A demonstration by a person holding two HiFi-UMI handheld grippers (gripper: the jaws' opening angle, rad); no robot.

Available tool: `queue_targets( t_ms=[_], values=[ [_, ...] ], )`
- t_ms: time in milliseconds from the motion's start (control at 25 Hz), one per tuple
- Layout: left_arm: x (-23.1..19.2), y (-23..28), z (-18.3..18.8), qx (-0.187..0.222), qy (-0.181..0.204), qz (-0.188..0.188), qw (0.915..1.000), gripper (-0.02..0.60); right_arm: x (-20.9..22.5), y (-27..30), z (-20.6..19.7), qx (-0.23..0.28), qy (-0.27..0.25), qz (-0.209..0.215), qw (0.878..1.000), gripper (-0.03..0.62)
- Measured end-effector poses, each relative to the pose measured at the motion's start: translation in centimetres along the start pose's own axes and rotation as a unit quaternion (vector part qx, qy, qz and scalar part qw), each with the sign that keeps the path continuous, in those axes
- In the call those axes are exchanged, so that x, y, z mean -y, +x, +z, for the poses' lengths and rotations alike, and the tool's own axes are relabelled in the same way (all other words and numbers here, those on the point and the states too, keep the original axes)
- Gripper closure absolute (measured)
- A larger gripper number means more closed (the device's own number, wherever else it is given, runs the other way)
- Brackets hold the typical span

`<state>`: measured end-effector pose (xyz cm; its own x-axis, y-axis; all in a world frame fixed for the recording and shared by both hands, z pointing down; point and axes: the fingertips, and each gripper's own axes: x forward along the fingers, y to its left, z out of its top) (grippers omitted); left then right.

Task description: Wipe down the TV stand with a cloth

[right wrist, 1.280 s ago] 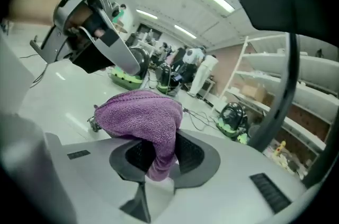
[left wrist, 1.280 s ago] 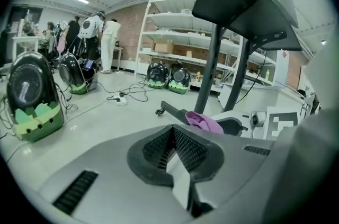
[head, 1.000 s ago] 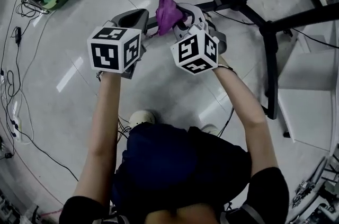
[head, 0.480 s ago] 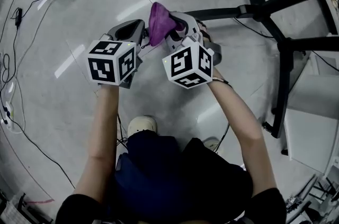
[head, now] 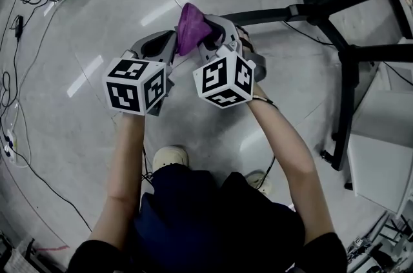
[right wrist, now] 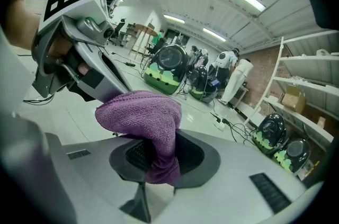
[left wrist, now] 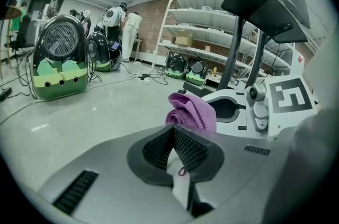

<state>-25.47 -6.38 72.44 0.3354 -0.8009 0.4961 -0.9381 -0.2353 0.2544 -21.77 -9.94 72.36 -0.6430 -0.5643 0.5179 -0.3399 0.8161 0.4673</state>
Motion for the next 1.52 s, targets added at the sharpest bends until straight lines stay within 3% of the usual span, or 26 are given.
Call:
queue_targets(
  t_ms=[400,1240,1520],
  values=[
    [3.1,2.0,0.4,-0.002,-0.006,-0.034,0.9994,0.575,3.0,-1.1,-3.3,-0.019,0.024,-0.031,0.999,0.496],
    [9.6,9.6,2.0,-0.042,0.065,-0.091,0.9928,0.575,11.2,-4.4,-11.1,-0.073,0.078,-0.117,0.987,0.496],
    [12.2,12.2,2.5,-0.041,0.057,-0.113,0.9911,0.575,13.4,-5.6,-13.8,-0.099,0.068,-0.137,0.983,0.496]
  ],
)
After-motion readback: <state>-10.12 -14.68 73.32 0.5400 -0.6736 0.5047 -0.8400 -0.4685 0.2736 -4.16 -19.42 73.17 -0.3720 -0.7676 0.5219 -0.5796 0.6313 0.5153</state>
